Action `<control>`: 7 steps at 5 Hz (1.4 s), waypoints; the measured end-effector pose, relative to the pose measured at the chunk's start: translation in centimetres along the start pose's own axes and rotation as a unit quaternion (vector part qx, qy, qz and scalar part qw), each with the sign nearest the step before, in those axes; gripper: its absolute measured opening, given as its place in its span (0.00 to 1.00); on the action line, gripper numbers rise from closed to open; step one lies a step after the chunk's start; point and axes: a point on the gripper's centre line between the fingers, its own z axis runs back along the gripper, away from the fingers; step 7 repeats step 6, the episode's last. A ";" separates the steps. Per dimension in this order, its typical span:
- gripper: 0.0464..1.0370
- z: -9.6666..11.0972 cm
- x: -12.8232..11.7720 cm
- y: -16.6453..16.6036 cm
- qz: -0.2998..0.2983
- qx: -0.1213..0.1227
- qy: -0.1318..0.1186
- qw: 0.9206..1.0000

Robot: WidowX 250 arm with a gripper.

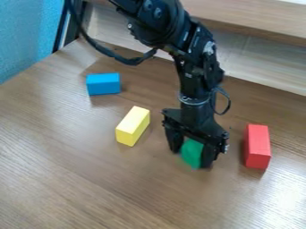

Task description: Move the green rectangular to the right side of the table

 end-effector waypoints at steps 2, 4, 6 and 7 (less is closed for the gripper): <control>0.96 5.1 -0.4 1.2 0.017 -0.013 -0.061 0.998; 0.96 11.0 -1.4 4.9 0.066 -0.026 -0.124 0.990; 0.96 11.0 -1.5 7.1 0.084 -0.019 -0.122 0.989; 0.96 11.0 -1.5 7.1 0.084 -0.019 -0.122 0.989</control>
